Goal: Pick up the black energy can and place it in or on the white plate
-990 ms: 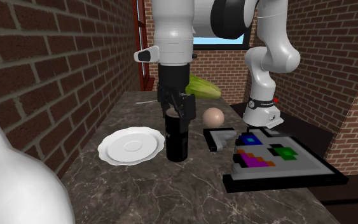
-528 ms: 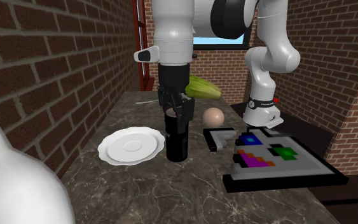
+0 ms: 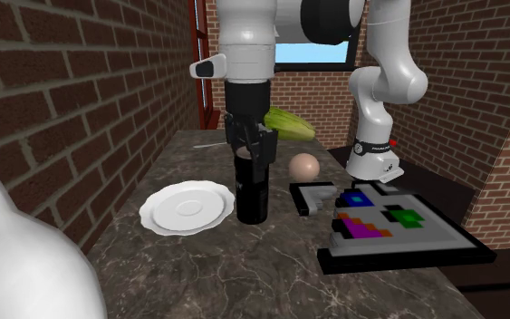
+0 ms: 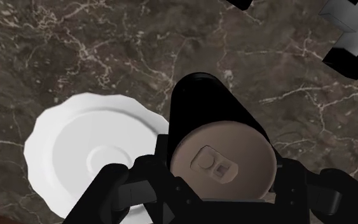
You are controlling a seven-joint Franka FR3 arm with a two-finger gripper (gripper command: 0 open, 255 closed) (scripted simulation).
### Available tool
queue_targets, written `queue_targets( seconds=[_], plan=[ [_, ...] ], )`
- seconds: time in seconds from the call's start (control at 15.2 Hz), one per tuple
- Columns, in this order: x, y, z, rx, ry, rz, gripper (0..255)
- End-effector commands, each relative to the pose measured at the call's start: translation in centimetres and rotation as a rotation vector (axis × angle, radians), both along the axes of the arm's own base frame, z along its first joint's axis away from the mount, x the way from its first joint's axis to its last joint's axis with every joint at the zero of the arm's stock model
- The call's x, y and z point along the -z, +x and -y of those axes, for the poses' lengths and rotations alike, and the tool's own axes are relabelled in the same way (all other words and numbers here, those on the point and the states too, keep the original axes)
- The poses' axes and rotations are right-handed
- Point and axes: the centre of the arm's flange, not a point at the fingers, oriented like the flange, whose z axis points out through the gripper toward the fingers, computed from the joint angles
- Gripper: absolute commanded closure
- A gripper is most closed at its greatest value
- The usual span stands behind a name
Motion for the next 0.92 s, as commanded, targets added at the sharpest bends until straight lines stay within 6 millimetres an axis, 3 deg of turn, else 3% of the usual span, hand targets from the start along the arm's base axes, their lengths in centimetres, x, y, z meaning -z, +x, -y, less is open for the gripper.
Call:
queue_targets(
  seconds=[0.0,0.79,0.86],
  plan=[
    [-1.1,0.0,0.0,0.0,0.0,0.0,255],
    [-7.1,0.0,0.0,0.0,0.0,0.0,255],
    [-7.4,1.0,0.8,0.0,0.0,0.0,255]
  ],
)
